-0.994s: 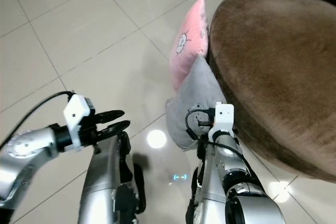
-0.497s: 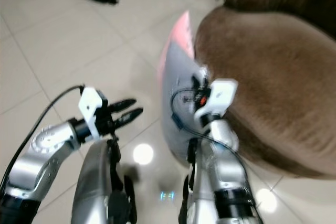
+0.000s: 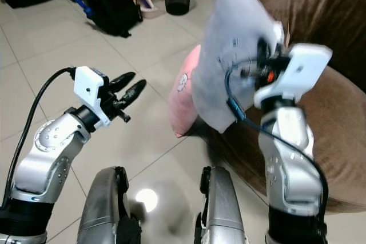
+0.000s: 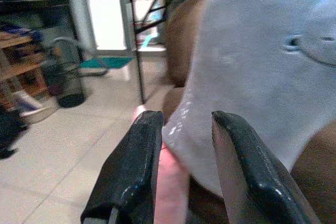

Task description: Move the pillow to the sofa from floor

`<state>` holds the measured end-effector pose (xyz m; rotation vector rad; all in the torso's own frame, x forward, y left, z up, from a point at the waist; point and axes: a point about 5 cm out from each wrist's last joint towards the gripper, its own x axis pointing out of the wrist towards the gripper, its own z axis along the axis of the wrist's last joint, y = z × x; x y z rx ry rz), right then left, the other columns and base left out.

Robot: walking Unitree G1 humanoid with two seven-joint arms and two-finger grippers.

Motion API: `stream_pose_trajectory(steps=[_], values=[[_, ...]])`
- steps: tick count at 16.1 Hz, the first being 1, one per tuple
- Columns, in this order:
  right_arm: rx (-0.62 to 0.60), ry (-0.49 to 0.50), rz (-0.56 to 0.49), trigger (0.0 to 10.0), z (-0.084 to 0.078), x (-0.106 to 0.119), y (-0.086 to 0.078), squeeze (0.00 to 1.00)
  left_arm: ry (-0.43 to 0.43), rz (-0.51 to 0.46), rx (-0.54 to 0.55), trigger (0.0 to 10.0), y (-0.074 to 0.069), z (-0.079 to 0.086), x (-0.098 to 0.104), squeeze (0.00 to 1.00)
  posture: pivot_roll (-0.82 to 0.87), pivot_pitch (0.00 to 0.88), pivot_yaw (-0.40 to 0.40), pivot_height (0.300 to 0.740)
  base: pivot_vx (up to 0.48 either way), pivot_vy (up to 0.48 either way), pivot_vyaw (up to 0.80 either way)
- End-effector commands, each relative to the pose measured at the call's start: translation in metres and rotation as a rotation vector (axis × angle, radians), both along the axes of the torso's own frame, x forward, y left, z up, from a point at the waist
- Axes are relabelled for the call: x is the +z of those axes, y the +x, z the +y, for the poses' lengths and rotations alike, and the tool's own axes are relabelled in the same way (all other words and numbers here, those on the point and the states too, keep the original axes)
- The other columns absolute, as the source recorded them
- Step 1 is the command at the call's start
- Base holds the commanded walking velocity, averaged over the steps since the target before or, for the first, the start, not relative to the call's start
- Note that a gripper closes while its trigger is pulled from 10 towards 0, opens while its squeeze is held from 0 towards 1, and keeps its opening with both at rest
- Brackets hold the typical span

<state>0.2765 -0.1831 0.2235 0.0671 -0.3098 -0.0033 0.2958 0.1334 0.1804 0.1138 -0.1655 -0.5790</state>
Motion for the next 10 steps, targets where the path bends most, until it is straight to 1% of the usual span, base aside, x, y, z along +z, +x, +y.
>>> stream_pose_trajectory(steps=[1, 2, 3, 5, 6, 7, 8, 10], values=[[0.012, -0.022, -0.019, 10.0, 0.004, 0.007, -0.003, 0.0, 0.01, 0.012, 0.068, 10.0, 0.002, 0.007, -0.006, 0.0, -0.02, 0.057, -0.015, 0.55, 0.0, 0.0, 0.0], [0.019, -0.025, 0.0, 10.0, 0.006, 0.007, -0.004, 0.0, 0.02, 0.027, 0.106, 10.0, 0.002, 0.01, -0.009, 0.0, -0.02, 0.059, -0.017, 0.555, 0.0, 0.0, 0.0], [0.03, -0.043, 0.033, 10.0, 0.008, 0.002, -0.005, 0.0, 0.04, 0.033, 0.136, 10.0, -0.001, 0.01, -0.014, 0.0, -0.01, 0.062, -0.033, 0.565, 0.0, 0.0, 0.0], [0.058, -0.07, 0.067, 10.0, 0.012, -0.006, -0.007, 0.0, 0.064, 0.028, 0.125, 10.0, -0.007, 0.008, -0.017, 0.0, -0.01, 0.063, -0.039, 0.575, 0.0, 0.0, 0.0], [0.068, -0.111, 0.08, 10.0, 0.016, -0.01, -0.007, 0.0, 0.09, 0.014, 0.133, 10.0, -0.01, 0.007, -0.018, 0.0, 0.0, 0.065, -0.044, 0.585, 0.0, 0.0, 0.0], [0.06, -0.122, 0.085, 10.0, 0.017, -0.01, -0.008, 0.0, 0.092, 0.012, 0.137, 10.0, -0.01, 0.007, -0.017, 0.0, 0.0, 0.062, -0.044, 0.59, 0.0, 0.0, 0.0], [0.082, -0.064, 0.082, 10.0, 0.018, -0.007, -0.007, 0.0, 0.086, -0.009, 0.129, 10.0, -0.008, 0.003, -0.01, 0.0, 0.0, 0.061, -0.037, 0.605, 0.0, 0.0, 0.0], [0.093, -0.053, 0.084, 10.0, 0.019, -0.005, -0.008, 0.0, 0.089, -0.032, 0.123, 10.0, -0.006, -0.001, -0.006, 0.0, 0.0, 0.054, -0.023, 0.615, 0.0, 0.0, 0.0]])
